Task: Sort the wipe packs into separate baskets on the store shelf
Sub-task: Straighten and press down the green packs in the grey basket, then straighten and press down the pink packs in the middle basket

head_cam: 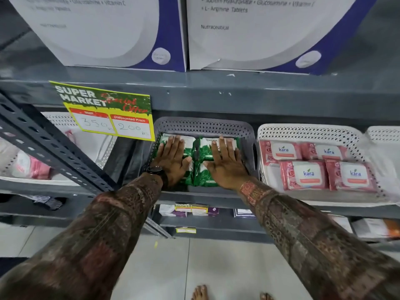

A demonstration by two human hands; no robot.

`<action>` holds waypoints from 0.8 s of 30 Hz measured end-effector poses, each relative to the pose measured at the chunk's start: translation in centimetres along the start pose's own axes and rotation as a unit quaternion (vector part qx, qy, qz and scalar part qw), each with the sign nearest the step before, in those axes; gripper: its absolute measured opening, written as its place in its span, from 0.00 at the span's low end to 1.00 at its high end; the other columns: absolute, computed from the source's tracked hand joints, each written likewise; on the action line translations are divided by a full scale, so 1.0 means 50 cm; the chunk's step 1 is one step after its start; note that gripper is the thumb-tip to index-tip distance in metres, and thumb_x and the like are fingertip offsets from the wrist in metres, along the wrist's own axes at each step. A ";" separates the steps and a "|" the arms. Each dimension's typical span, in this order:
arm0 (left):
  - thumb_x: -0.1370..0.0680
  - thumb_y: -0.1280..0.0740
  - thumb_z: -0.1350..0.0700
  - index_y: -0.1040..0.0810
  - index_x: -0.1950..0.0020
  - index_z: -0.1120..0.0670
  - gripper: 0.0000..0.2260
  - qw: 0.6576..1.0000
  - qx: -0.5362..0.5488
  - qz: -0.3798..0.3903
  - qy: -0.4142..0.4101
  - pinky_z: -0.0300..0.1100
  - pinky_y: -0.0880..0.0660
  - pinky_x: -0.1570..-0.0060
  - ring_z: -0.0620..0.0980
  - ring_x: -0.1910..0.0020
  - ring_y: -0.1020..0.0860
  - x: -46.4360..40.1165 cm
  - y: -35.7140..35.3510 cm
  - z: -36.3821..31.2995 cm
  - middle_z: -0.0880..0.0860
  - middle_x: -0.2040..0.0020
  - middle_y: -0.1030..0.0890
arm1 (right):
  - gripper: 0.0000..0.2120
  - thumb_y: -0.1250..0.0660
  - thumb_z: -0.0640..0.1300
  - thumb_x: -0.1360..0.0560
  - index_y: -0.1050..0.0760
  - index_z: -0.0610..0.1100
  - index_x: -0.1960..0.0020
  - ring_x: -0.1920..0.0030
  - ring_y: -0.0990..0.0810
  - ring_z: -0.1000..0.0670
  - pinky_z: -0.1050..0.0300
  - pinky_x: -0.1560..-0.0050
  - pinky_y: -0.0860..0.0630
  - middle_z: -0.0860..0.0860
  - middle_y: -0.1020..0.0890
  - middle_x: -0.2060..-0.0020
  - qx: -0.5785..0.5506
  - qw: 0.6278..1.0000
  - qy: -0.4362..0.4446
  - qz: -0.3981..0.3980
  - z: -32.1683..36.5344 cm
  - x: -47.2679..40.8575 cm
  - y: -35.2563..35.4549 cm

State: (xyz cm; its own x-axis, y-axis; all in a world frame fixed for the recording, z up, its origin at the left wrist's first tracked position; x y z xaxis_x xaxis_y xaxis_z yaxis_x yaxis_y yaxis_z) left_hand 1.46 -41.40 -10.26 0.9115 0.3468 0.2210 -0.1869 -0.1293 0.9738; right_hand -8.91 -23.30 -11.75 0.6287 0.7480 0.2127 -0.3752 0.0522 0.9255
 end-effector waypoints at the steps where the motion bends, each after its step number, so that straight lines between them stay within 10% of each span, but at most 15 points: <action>1: 0.15 0.58 0.41 0.63 0.17 0.54 0.31 1.000 0.004 0.004 0.000 0.52 0.66 0.19 0.51 0.18 0.66 0.000 -0.002 0.000 0.53 0.16 0.65 | 0.38 0.60 0.68 0.18 0.70 0.50 0.17 0.20 0.75 0.42 0.38 0.20 0.69 0.48 0.74 0.20 -0.001 1.000 -0.002 0.000 -0.001 0.000 -0.001; 14: 0.16 0.58 0.39 0.59 0.16 0.55 0.33 0.998 0.054 -0.025 -0.026 0.49 0.62 0.19 0.51 0.16 0.60 0.026 0.074 -0.048 0.54 0.15 0.59 | 0.39 0.45 0.61 0.15 0.60 0.45 0.15 0.17 0.65 0.43 0.49 0.21 0.65 0.44 0.60 0.16 -0.038 0.993 0.063 -0.092 0.003 0.092 0.110; 24: 0.16 0.43 0.44 0.45 0.17 0.56 0.30 0.973 0.140 -0.115 -0.140 0.46 0.44 0.21 0.55 0.18 0.41 0.052 0.160 -0.440 0.56 0.17 0.41 | 0.35 0.34 0.46 0.17 0.47 0.47 0.15 0.16 0.48 0.43 0.40 0.19 0.40 0.46 0.48 0.15 -0.063 0.985 -0.063 -0.151 -0.293 0.304 0.272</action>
State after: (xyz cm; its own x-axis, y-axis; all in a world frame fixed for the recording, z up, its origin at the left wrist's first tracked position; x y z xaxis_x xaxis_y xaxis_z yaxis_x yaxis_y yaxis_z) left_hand -5.72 -21.08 -0.74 0.9887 0.1358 -0.0632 0.1063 -0.3397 0.9345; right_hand -14.43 -1.51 -0.51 0.8009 0.5984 -0.0212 -0.2356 0.3474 0.9077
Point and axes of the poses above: each hand's wrist, its own x-axis away from the middle knuckle, its own y-axis out of the back of the hand, z = x × y, the point moved 3 cm from there along -x, towards the middle knuckle
